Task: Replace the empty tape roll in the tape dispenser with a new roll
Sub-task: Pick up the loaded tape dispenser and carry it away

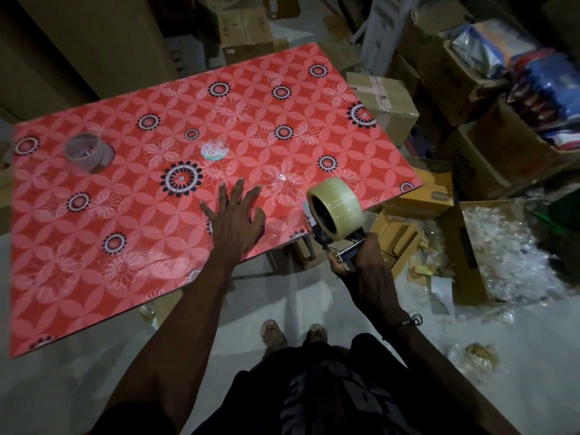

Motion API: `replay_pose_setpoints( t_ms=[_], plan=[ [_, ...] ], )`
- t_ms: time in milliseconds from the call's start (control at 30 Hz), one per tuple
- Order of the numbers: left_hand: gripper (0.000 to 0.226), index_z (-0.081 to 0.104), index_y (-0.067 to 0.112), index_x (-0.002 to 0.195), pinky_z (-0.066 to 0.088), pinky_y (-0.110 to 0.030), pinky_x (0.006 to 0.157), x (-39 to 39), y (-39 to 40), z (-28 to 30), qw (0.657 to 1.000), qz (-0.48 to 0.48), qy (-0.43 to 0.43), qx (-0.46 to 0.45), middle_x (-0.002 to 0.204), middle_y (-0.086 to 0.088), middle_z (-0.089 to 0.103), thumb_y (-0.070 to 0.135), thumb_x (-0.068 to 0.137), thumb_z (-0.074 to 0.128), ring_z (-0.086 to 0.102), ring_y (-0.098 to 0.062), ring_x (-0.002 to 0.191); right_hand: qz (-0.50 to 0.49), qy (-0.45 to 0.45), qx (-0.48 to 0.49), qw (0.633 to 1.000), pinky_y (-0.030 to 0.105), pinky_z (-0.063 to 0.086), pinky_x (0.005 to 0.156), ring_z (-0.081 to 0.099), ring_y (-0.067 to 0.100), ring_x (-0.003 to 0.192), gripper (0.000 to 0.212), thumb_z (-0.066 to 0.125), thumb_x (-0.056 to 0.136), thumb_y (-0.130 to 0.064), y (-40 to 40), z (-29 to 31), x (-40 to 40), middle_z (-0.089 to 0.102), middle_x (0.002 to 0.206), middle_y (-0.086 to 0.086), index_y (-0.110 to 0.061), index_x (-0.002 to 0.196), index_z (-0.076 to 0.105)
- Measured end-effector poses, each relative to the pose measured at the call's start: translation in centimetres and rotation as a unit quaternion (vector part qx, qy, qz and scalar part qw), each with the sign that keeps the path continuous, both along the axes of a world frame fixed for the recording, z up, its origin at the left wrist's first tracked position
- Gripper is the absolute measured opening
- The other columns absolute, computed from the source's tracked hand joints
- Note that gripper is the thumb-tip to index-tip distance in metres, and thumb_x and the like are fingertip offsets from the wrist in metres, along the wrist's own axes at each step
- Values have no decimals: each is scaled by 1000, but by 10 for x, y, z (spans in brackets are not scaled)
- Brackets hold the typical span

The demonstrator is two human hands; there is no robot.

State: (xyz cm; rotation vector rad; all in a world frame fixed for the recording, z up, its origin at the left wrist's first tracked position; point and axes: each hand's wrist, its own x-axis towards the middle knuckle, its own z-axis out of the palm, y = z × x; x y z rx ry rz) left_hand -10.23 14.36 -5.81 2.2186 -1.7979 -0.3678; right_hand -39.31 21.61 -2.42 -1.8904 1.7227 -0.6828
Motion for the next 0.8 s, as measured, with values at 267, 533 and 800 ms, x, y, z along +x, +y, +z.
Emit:
replay_pose_setpoints(
  t_ms=[267,533,800],
  plan=[
    [56,39,46,157,1,-85,117,2,-2,-10,1000,-2,-7,-15,176,6,22,52,102,40,8,-33,165,-9,-9,25,1000,47,55,56,70,37,81,51,81,94,-43,18,1,-17,61,98,9,-23,107,36],
    [56,35,47,158,1,-85,117,5,-4,-15,1000,-5,-13,-14,177,6,20,55,103,39,7,-33,165,-23,-49,64,996,47,62,65,76,28,91,57,84,88,-43,31,-11,-35,68,112,10,-39,116,34],
    [55,36,47,158,0,-84,118,5,-4,-14,1000,-10,-15,-20,177,6,20,55,103,38,7,-32,165,30,-33,29,999,7,46,58,61,7,74,53,84,94,-31,9,-6,-36,63,99,-1,-8,117,42]
  ],
)
